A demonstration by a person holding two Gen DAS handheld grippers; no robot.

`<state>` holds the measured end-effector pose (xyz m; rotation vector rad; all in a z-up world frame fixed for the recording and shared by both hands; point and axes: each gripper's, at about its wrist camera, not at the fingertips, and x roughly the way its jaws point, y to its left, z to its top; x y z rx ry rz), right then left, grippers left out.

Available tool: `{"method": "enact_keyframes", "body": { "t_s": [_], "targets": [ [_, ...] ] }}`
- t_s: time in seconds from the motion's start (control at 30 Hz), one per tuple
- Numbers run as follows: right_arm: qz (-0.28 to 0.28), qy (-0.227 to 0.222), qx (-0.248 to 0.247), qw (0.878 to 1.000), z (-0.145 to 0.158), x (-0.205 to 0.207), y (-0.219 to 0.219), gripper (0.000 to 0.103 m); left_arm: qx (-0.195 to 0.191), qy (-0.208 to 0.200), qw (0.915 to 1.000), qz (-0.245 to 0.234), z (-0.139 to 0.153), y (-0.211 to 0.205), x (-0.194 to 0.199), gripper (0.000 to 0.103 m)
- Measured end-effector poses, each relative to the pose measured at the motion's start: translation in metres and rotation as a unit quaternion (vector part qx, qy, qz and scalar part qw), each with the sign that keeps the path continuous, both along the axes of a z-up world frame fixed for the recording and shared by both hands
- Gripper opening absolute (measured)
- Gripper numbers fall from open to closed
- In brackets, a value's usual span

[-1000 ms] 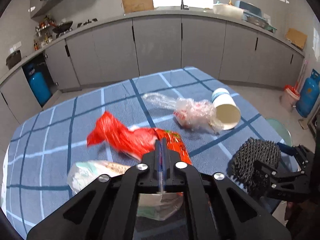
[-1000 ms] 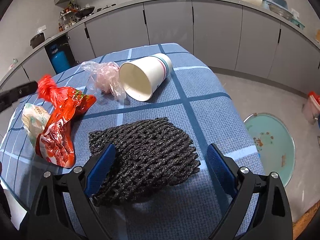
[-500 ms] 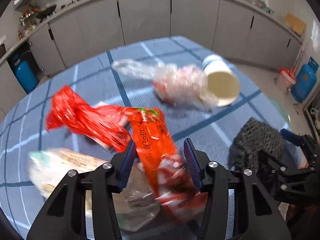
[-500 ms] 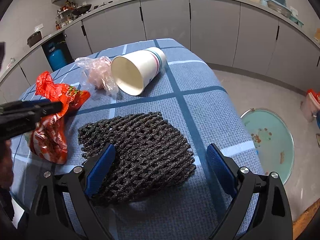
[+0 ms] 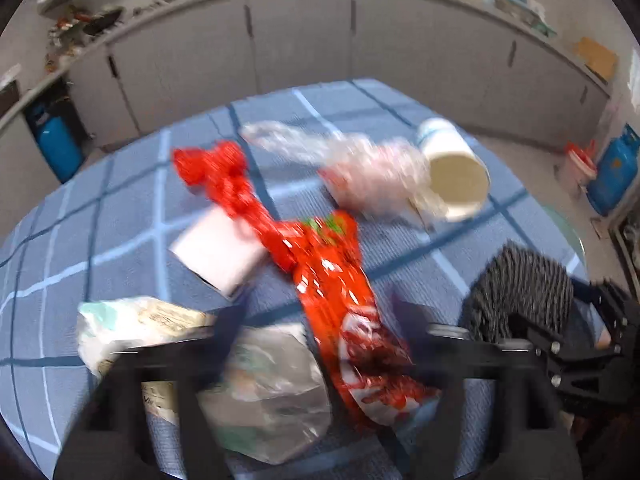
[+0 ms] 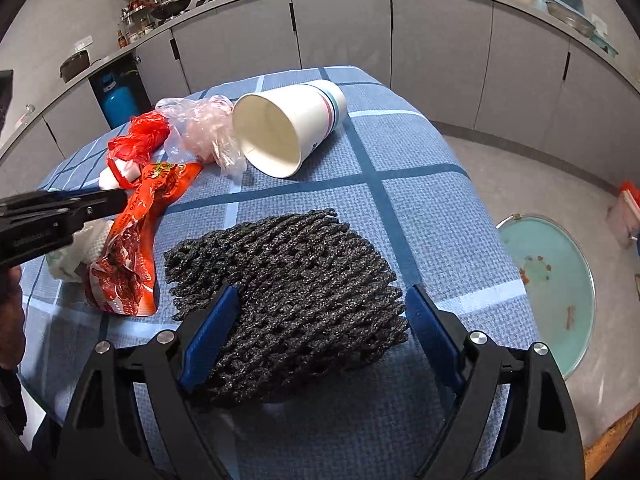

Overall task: Collect trash
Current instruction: 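Grasp the red snack bag with the left tool while the right tool grasps the black net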

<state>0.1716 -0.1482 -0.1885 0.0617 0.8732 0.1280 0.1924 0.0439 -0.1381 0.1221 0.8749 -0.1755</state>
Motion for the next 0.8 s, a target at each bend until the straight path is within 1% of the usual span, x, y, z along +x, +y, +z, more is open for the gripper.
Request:
{"method": "enact_keyframes", "body": {
  "t_s": [0.07,0.13,0.2,0.27,0.33,0.47,0.5,0.57,0.63,0.7,0.73,0.8],
  "targets": [
    [0.000,0.000,0.000,1.000,0.000,-0.001,0.000,0.084,-0.011,-0.002,0.9999,-0.004,0.005,-0.002,0.000,0.083],
    [0.000,0.000,0.001,1.000,0.000,0.000,0.000,0.084,-0.008,-0.003,1.0000,-0.004,0.006,-0.005,0.001,0.082],
    [-0.001,0.000,0.000,1.000,0.000,0.000,0.000,0.084,-0.003,0.006,0.9999,-0.010,0.002,-0.011,0.004,0.078],
    [-0.002,0.001,-0.002,1.000,-0.001,0.001,-0.002,0.084,0.001,0.020,0.9997,-0.017,-0.005,-0.017,0.007,0.060],
    [-0.002,0.001,-0.001,1.000,-0.002,0.002,-0.003,0.084,0.000,0.039,0.9990,-0.020,-0.014,-0.022,0.012,0.055],
    [0.002,-0.003,-0.007,1.000,-0.005,0.003,-0.002,0.085,0.011,0.055,0.9984,-0.011,-0.029,-0.026,0.022,0.055],
    [0.002,-0.004,-0.007,1.000,-0.005,0.003,-0.002,0.085,0.011,0.058,0.9982,-0.009,-0.032,-0.026,0.023,0.053],
    [0.003,-0.007,-0.009,1.000,-0.005,0.002,-0.002,0.085,0.025,0.048,0.9986,-0.005,-0.034,-0.024,0.022,0.033],
    [0.004,-0.010,-0.014,1.000,-0.005,0.000,0.001,0.082,0.018,0.045,0.9988,-0.009,-0.031,-0.023,0.021,0.028],
    [0.008,-0.011,-0.011,1.000,-0.004,-0.001,0.002,0.070,0.014,0.046,0.9987,-0.014,-0.029,-0.023,0.019,0.025],
    [0.012,-0.011,-0.010,1.000,-0.004,-0.001,0.004,0.067,0.014,0.044,0.9988,-0.017,-0.028,-0.024,0.017,0.023],
    [0.019,-0.010,-0.008,1.000,-0.003,-0.001,0.006,0.054,0.009,0.039,0.9989,-0.022,-0.023,-0.024,0.011,0.021]
  ]
}}
